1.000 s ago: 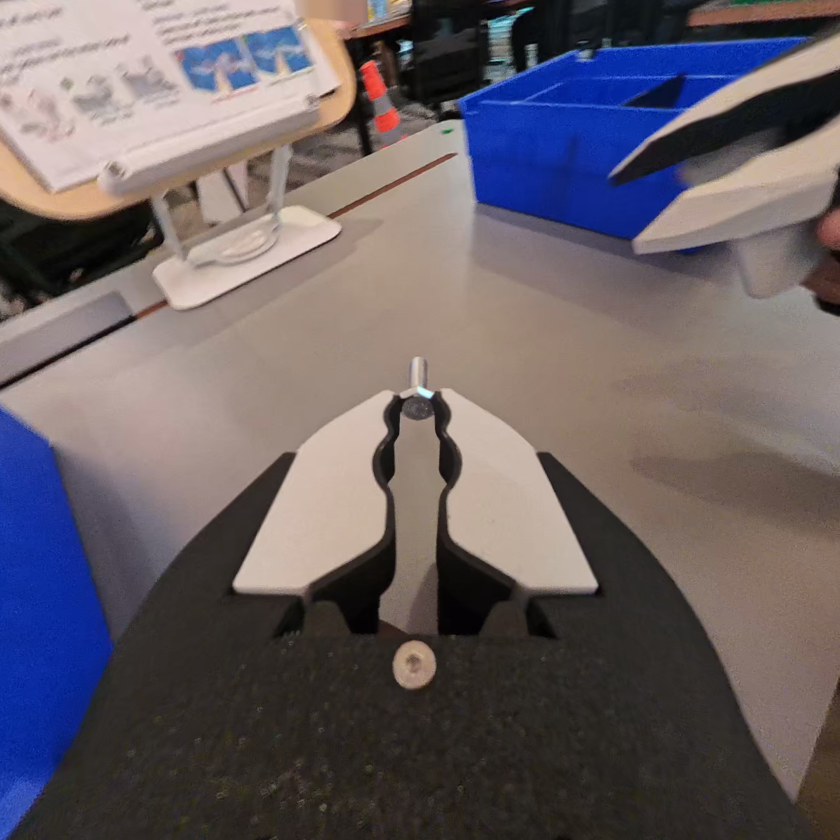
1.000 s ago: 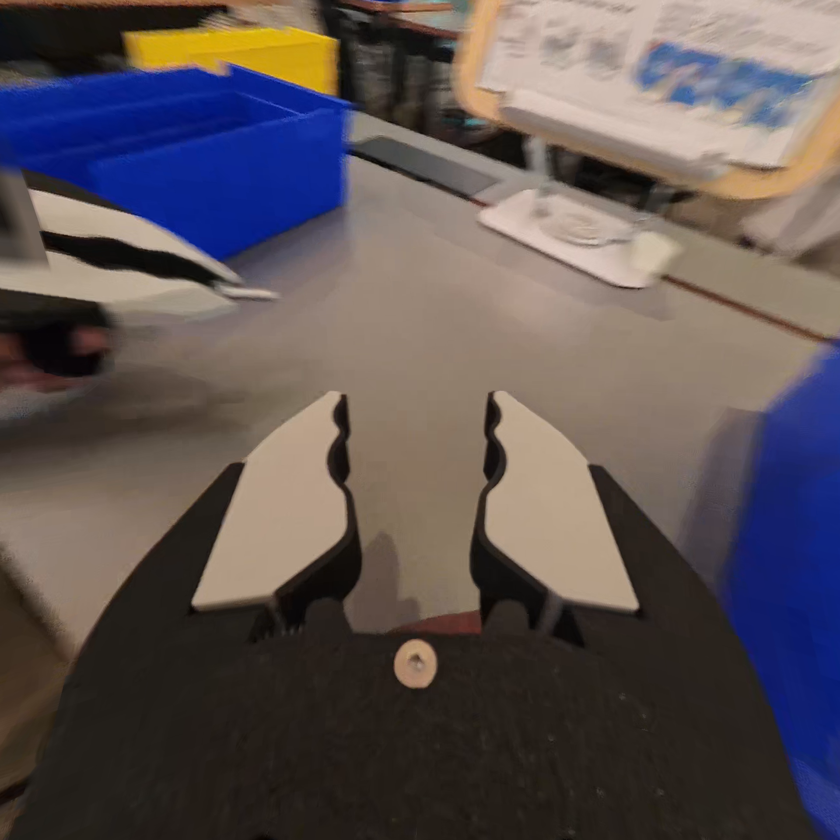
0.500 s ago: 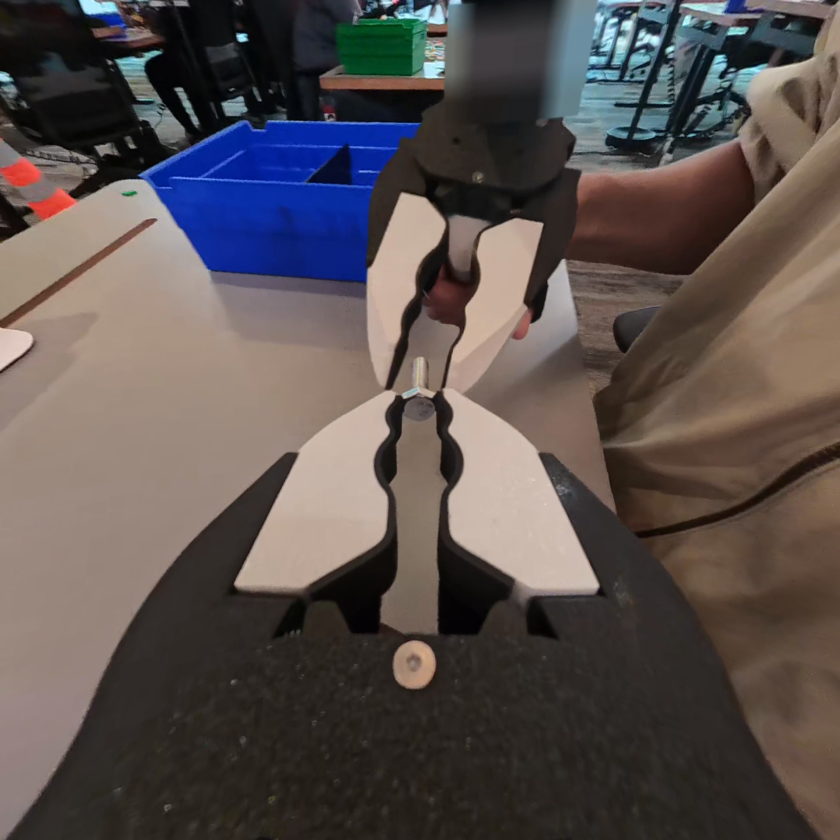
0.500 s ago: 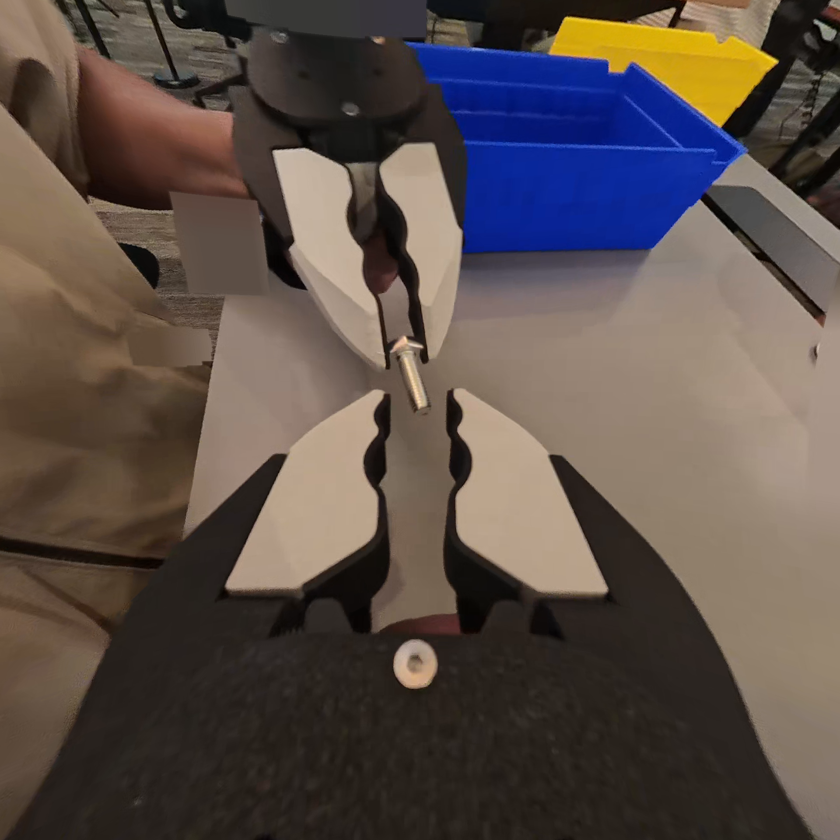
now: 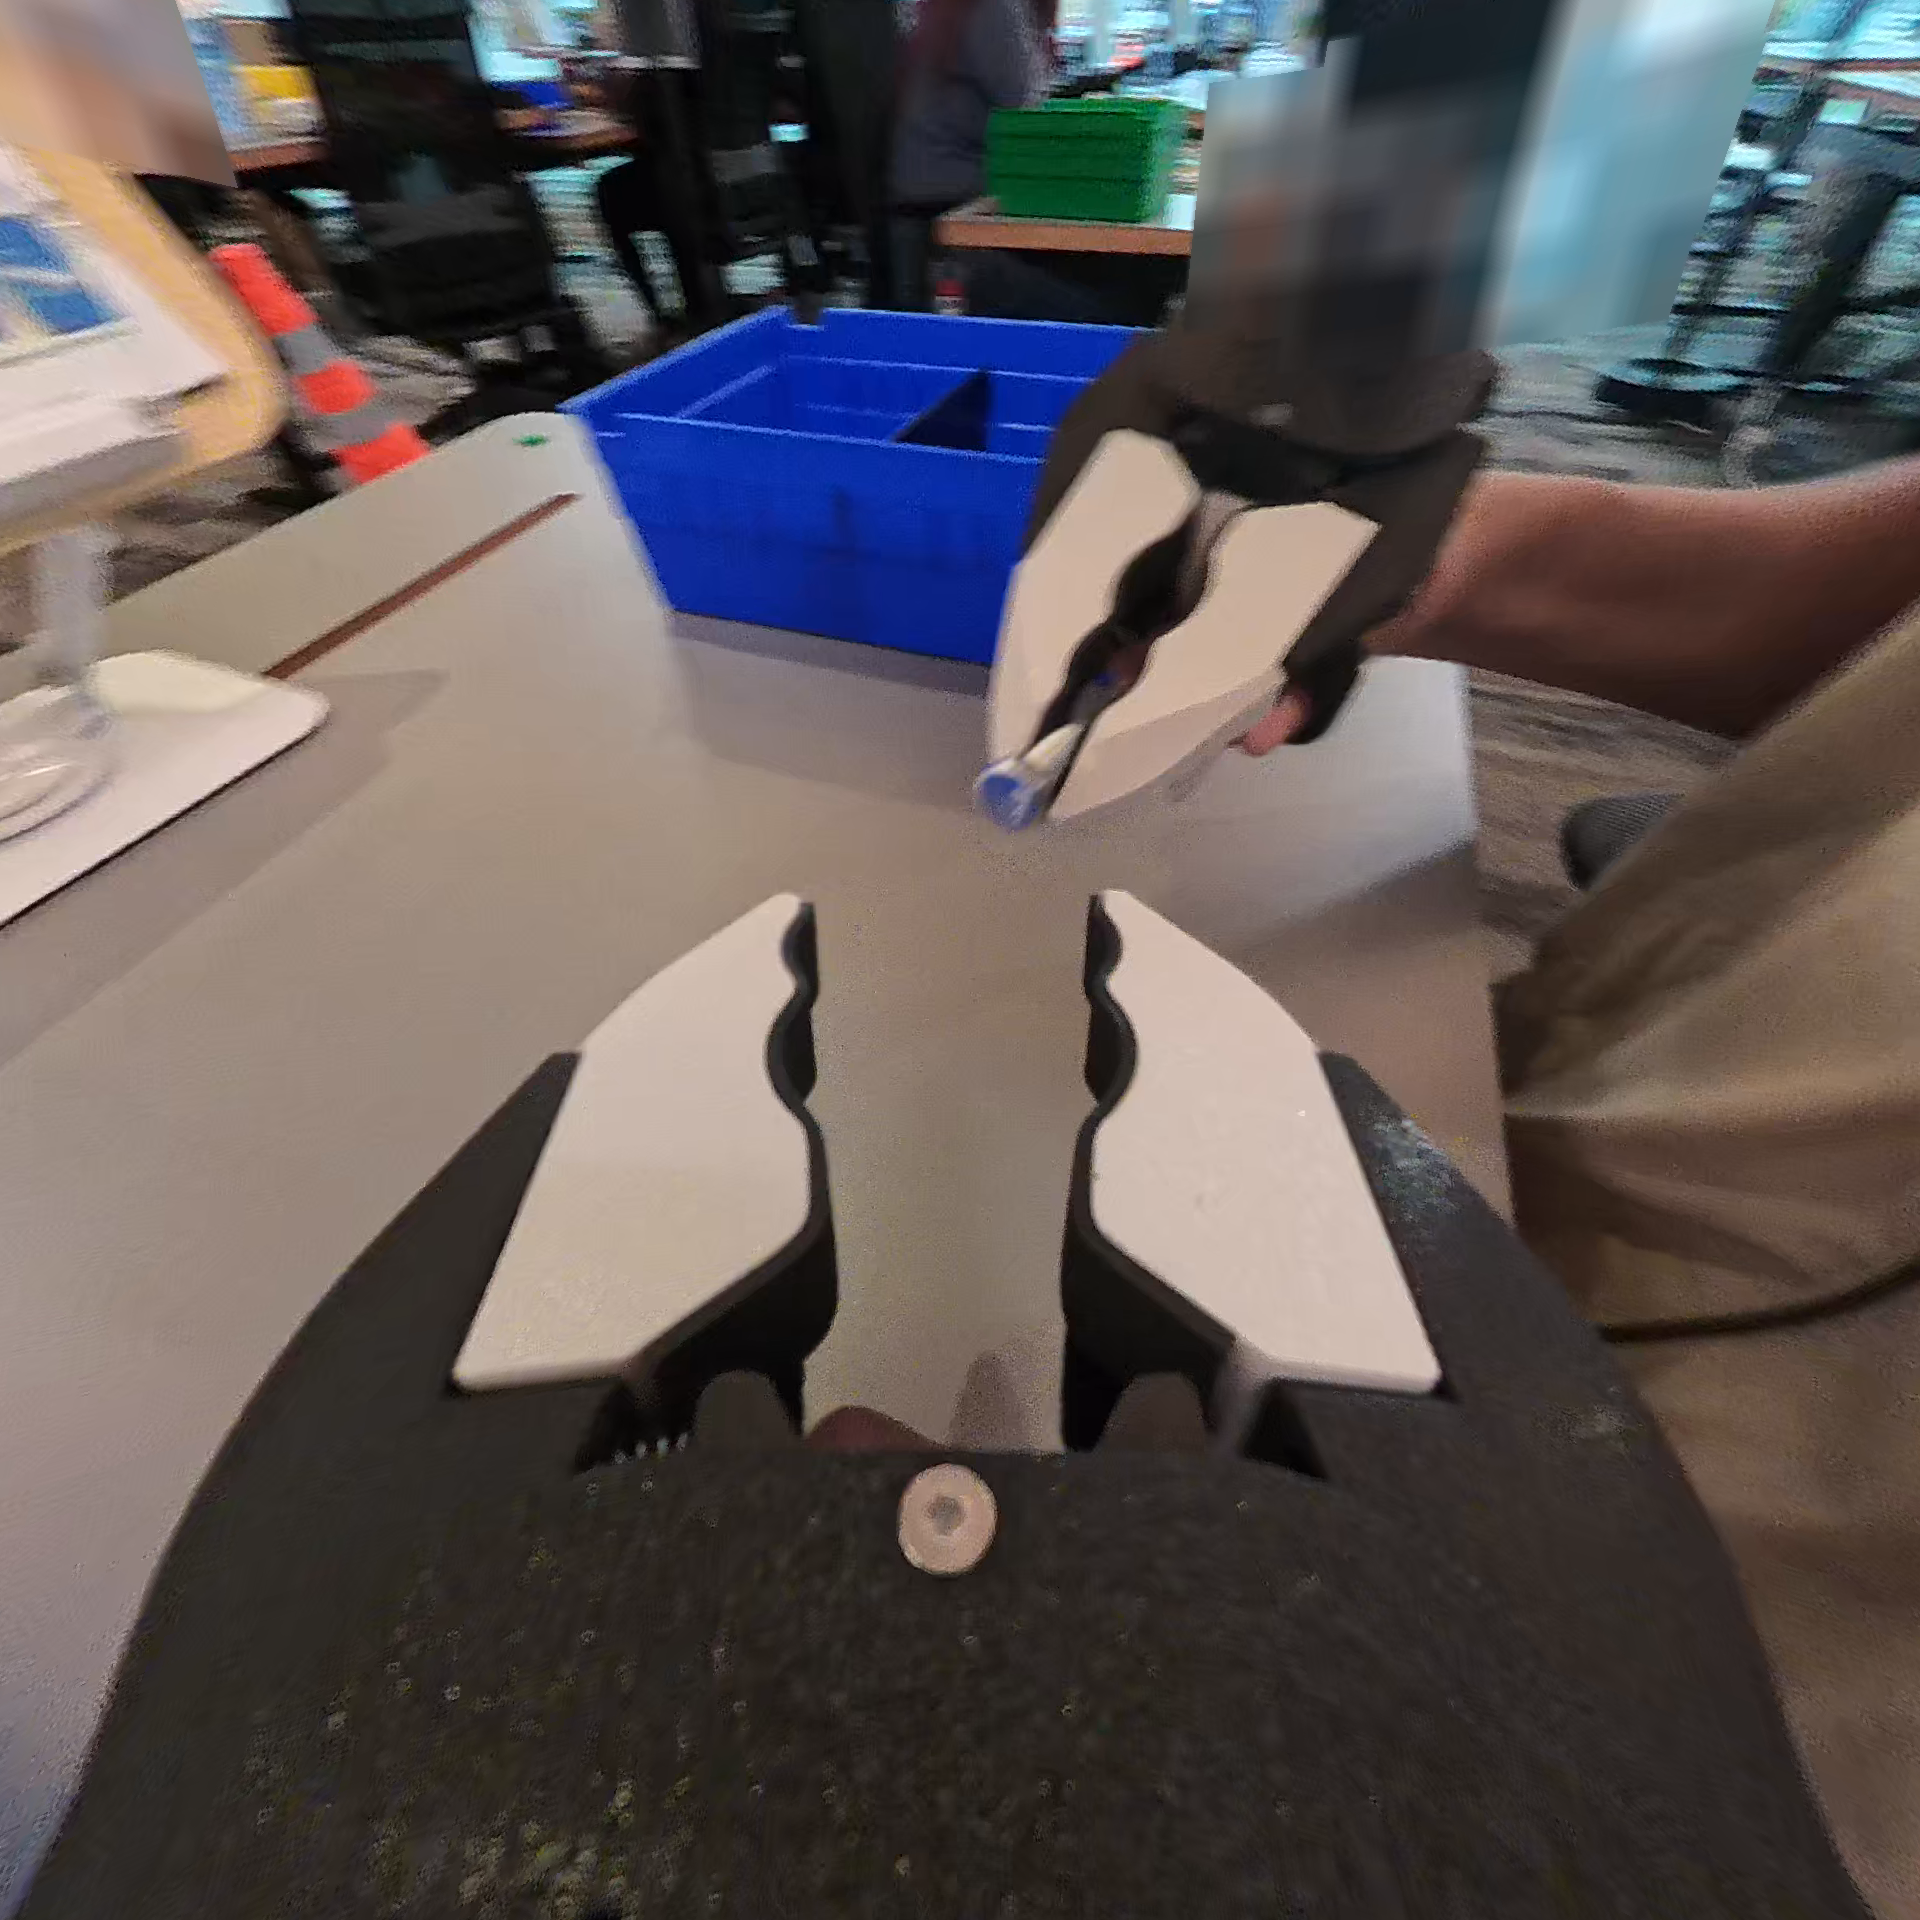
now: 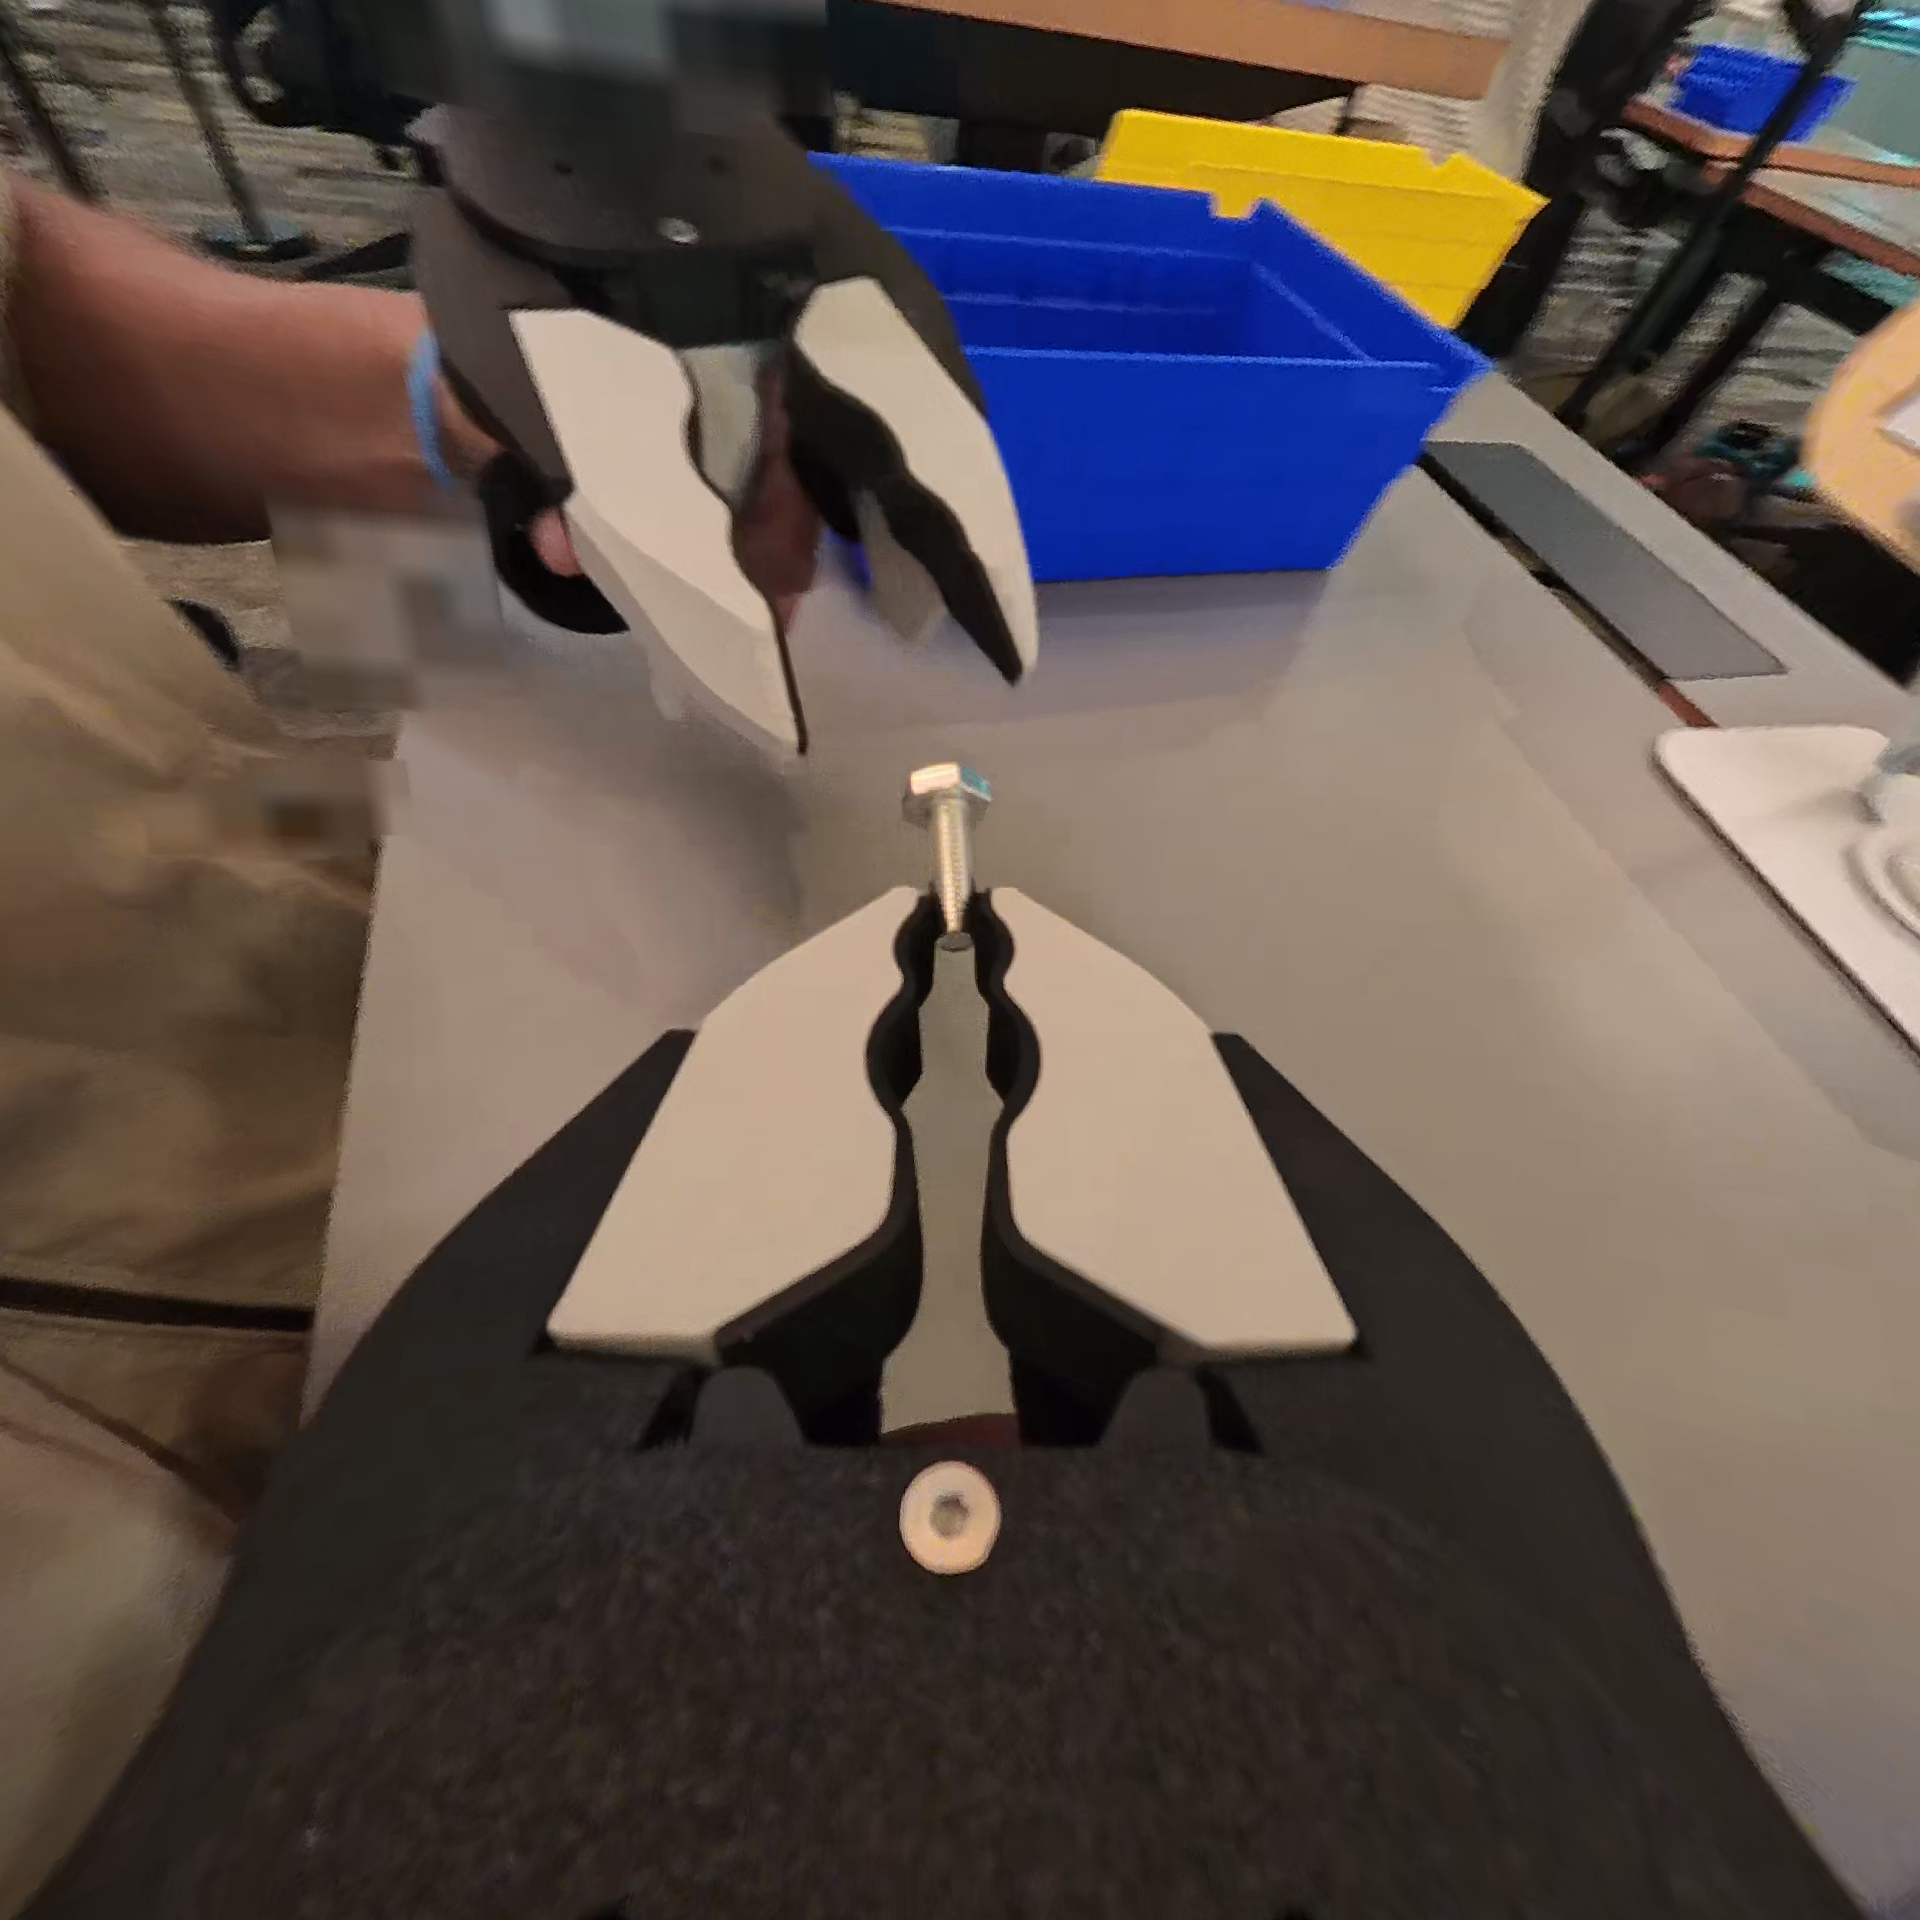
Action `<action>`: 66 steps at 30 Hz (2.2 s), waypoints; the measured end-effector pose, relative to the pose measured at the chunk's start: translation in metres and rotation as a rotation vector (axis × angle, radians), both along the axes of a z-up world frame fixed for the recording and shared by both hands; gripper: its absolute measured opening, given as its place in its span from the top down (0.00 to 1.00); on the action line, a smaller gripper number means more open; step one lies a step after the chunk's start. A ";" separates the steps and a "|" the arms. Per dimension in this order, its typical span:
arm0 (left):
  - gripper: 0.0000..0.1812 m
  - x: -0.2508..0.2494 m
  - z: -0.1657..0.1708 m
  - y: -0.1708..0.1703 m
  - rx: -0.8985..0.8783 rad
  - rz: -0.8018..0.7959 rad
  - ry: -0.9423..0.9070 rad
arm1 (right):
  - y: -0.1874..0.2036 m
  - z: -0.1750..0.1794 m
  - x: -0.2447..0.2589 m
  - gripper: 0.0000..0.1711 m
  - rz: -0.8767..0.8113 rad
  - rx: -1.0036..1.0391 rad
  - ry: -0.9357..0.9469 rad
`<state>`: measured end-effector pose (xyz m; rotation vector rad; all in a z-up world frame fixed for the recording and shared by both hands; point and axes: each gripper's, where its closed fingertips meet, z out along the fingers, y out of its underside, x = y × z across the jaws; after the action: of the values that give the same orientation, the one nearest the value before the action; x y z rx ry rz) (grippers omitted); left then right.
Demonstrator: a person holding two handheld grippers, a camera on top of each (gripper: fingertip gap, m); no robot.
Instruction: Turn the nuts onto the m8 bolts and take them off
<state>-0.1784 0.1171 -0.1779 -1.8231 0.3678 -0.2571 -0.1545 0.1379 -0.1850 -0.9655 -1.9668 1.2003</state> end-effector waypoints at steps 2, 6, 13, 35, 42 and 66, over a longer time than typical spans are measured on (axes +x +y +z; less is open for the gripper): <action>0.65 -0.014 0.003 -0.002 0.029 0.121 -0.006 | 0.015 0.002 0.002 0.96 -0.105 0.002 0.011; 0.51 -0.048 0.001 -0.010 0.091 0.439 -0.021 | 0.046 0.002 0.011 0.96 -0.384 0.049 0.057; 0.49 -0.068 -0.015 -0.035 0.132 0.685 -0.091 | 0.052 0.007 0.030 0.96 -0.641 -0.010 0.142; 0.51 -0.065 -0.026 -0.037 0.021 0.711 -0.150 | 0.329 -0.091 0.176 0.95 -1.213 -0.021 -0.779; 0.54 -0.066 -0.030 -0.039 -0.001 0.709 -0.157 | 0.338 -0.101 0.171 0.95 -1.232 -0.002 -0.843; 0.56 -0.071 -0.022 -0.030 0.030 0.774 -0.195 | 0.054 0.010 0.036 0.56 -0.862 0.027 0.187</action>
<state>-0.2496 0.0869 -0.1997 -1.7582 -0.4708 0.1126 -0.1187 0.1917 -0.1750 -1.4160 -1.1834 0.7190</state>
